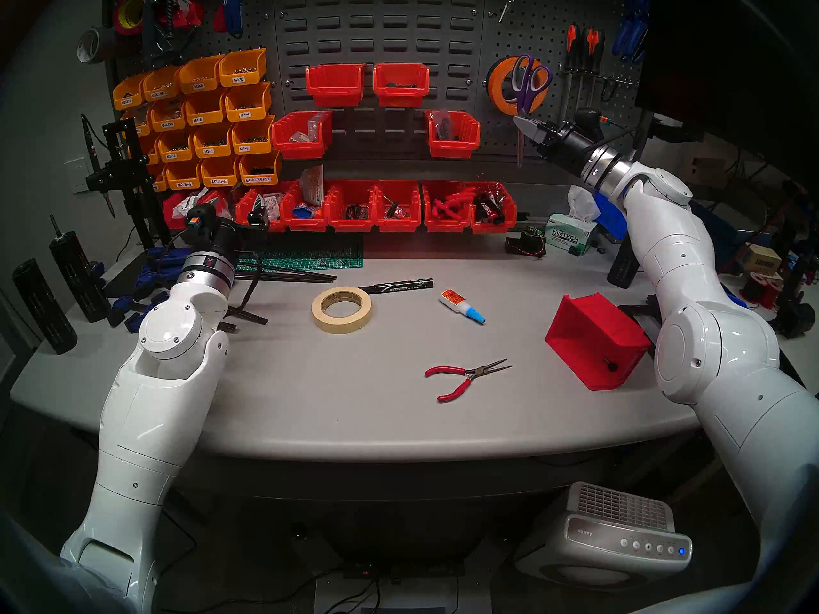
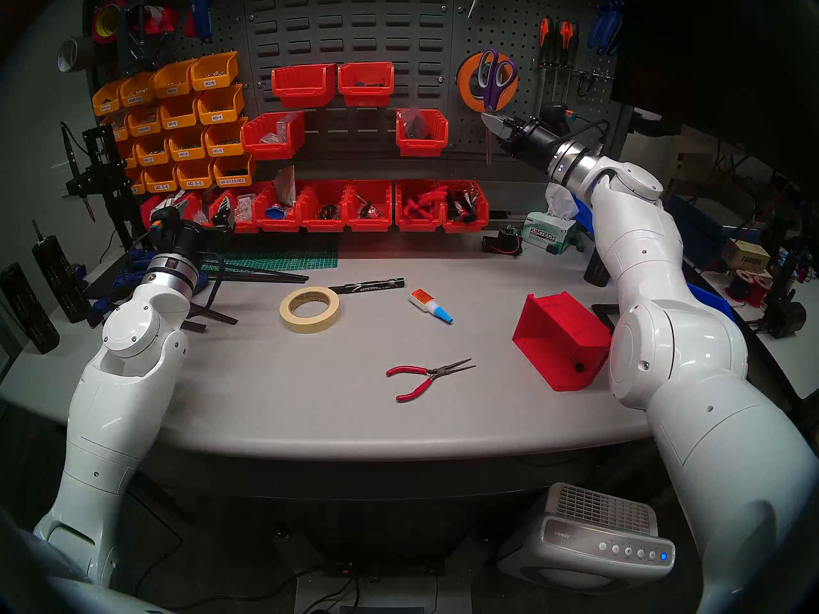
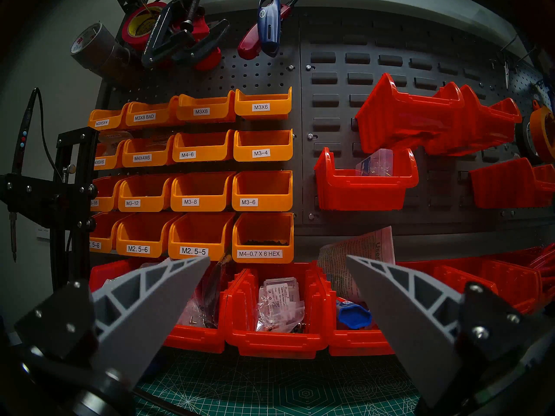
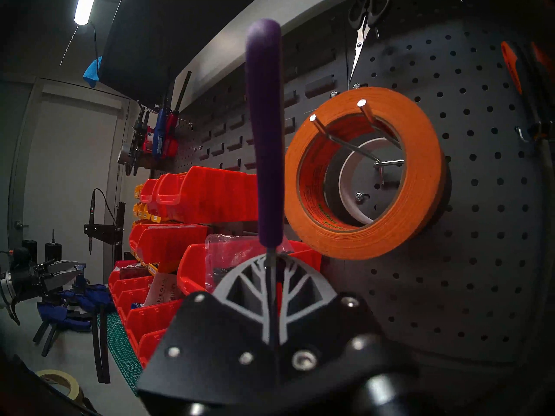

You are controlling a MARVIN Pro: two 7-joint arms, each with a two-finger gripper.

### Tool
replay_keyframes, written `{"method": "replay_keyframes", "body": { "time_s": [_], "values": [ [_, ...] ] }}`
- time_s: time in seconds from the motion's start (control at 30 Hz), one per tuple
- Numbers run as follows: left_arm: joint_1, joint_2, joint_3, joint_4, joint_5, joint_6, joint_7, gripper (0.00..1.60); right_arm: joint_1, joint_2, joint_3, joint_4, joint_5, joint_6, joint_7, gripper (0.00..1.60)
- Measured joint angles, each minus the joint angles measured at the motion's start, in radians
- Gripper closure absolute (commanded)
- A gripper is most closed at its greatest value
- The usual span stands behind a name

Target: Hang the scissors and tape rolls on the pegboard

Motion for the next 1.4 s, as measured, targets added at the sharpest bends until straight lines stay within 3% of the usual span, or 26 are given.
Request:
{"method": "replay_keyframes", "body": {
  "time_s": [1.4],
  "values": [
    [0.000, 0.000, 0.000, 0.000, 0.000, 0.000, 0.000, 0.00, 0.130, -0.036, 0.008, 0.268, -0.014, -0.063, -0.087, 1.60]
  ]
}}
